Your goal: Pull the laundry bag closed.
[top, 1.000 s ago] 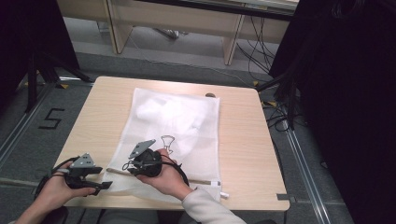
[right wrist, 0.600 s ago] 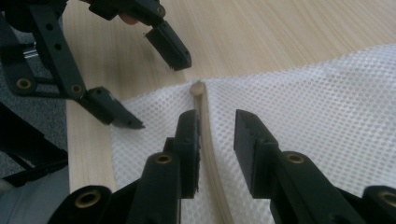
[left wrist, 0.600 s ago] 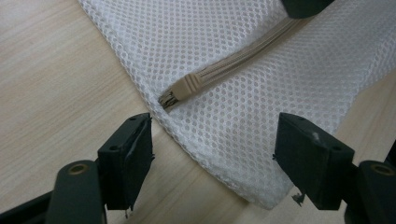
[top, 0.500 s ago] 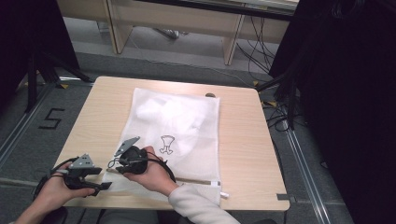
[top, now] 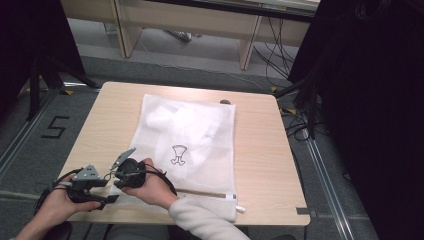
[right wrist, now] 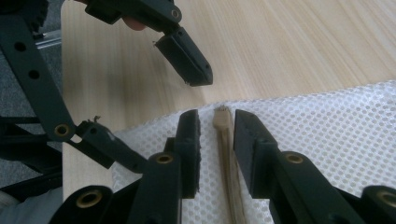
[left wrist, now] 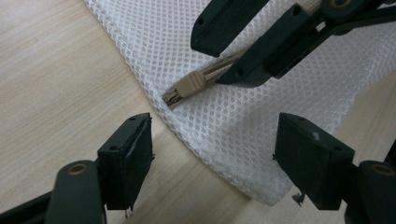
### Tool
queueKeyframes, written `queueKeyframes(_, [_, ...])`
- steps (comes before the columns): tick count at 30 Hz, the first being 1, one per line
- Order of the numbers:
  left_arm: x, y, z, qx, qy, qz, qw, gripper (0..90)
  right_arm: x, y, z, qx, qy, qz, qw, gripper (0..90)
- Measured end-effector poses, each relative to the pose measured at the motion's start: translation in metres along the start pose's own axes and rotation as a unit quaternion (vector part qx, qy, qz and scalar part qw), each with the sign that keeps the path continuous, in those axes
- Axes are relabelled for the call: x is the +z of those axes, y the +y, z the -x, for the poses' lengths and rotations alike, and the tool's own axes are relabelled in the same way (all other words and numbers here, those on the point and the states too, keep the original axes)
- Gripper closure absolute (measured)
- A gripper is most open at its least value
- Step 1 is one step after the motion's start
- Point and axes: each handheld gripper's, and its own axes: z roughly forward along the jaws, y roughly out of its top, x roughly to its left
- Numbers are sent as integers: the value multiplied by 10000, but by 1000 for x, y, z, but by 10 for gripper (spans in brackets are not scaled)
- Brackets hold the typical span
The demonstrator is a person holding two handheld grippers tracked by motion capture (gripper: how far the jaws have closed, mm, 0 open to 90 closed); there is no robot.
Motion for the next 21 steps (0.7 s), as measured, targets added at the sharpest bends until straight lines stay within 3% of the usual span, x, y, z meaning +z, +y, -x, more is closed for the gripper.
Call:
queueKeyframes(13, [0,0,0,-12,30,-50,10000,268,19,3,5,24,-4,-124,9999,781])
queueKeyframes(19, [1,-1,1,-133,71,-25,9999,268,20,3,5,63,-39,-163,9998,815])
queueKeyframes(21, [1,0,1,-56,39,1,10000,269,17,4,7,18,-39,-145,9999,816])
